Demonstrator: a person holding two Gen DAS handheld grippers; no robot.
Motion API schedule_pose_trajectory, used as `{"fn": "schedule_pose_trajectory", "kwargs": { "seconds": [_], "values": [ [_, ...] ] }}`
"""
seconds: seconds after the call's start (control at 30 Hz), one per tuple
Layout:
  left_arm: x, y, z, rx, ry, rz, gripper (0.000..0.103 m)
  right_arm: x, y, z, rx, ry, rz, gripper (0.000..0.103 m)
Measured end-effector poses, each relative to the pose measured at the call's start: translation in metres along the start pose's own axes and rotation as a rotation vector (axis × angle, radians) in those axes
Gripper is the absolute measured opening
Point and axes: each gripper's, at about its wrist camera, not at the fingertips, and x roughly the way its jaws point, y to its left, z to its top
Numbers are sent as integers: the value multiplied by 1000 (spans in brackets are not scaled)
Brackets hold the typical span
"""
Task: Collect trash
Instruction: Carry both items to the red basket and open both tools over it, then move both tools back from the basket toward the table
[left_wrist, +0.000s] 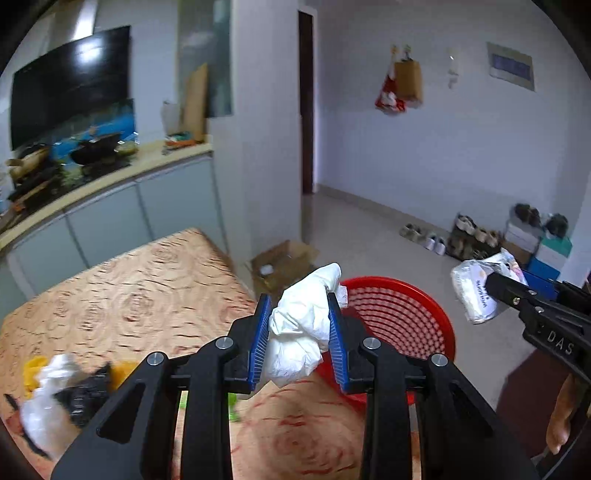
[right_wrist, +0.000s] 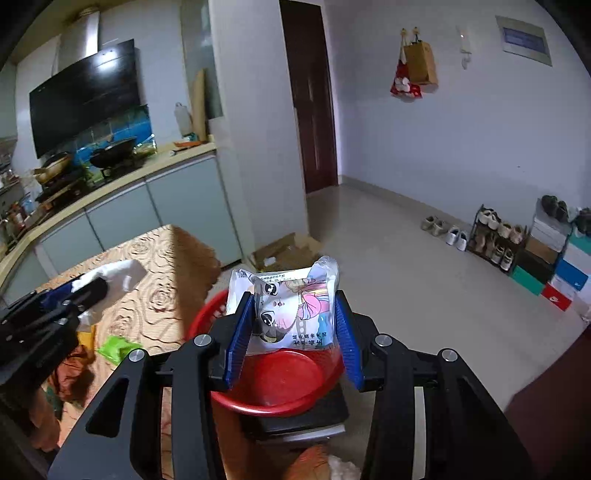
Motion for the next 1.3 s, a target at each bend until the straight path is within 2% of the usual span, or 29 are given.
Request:
{"fn": "schedule_pose_trajectory", "kwargs": {
  "seconds": [0.37,0.6,0.7,0.87,0.97,1.3],
  "values": [
    [69,-25,-6,-1,120,-88,29,59,-9,-10,-13,105,-23,43],
    [91,-25,-8,3,159,-101,31,90,-8,-16,-19,160,-13,43],
    [98,-25,-8,-3,171,-106,33,102,-7,-18,-24,177,-11,47],
    [104,-23,-5,-3,179,-108,50,110,-8,-18,-8,190,4,56],
    [104,-20,-5,-4,175,-109,56,110,-8,-19,-6,187,4,59],
    [84,-7,-4,-40,143,-84,71,93,-12,-17,20,163,7,61]
  ]
}}
